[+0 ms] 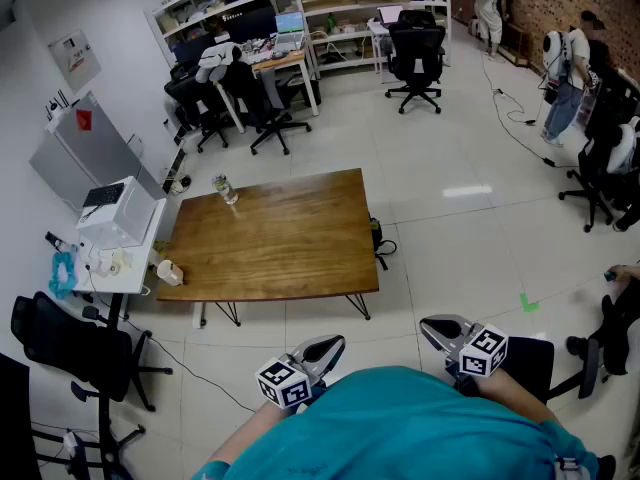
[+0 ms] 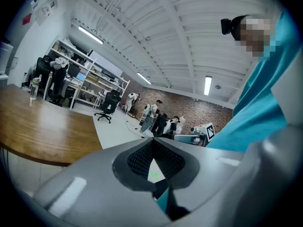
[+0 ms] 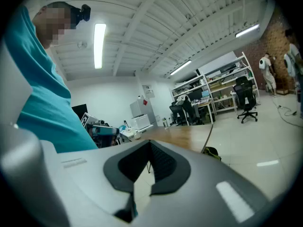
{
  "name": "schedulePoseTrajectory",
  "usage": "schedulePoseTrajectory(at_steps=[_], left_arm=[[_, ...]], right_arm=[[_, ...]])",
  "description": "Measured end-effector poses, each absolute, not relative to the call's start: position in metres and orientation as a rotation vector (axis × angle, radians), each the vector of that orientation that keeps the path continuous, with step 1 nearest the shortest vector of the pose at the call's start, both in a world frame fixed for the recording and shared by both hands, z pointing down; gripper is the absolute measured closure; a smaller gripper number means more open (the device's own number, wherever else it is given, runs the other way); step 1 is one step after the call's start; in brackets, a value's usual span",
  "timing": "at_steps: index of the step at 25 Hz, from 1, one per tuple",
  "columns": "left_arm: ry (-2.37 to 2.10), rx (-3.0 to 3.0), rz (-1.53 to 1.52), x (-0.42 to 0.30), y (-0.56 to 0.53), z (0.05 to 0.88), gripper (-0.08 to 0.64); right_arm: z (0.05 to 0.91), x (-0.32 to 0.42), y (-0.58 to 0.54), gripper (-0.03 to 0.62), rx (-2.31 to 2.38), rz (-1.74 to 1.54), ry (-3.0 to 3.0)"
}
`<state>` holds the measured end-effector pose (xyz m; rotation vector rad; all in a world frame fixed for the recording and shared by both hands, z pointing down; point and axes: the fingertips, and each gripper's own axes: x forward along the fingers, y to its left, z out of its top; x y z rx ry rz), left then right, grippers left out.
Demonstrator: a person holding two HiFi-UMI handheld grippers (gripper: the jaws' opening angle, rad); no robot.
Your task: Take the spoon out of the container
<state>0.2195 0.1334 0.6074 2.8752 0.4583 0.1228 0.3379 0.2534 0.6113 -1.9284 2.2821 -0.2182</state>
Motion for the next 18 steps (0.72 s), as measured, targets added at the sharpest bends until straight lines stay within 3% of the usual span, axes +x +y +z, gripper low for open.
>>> schedulePoseTrajectory(at_steps=[10, 18], left_arm=[[0.380, 2.897, 0.212, 0.257, 0.162, 0.604, 0.558], [0.172, 2.885, 0.054, 0.131, 0.007, 0.611, 0.558]], right_arm=[[0.611, 0.377, 0.268, 0.591, -1.842, -0.249, 2.334], [0.599, 0.272, 0.103, 0.591, -1.771, -0.195, 2.481]])
